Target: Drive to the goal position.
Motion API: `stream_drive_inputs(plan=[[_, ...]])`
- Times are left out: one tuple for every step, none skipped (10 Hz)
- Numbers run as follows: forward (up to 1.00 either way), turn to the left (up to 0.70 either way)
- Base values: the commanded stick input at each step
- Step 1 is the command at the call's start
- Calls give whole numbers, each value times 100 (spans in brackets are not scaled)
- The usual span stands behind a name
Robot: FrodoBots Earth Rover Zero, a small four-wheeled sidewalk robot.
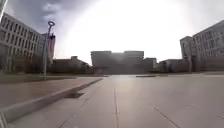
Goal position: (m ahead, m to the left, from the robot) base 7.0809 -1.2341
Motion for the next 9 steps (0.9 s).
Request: stream_drive_inputs(plan=[[100, 0], [100, 0], [100, 0], [100, 0], [100, 0], [100, 0], [100, 0], [100, 0], [100, 0]])
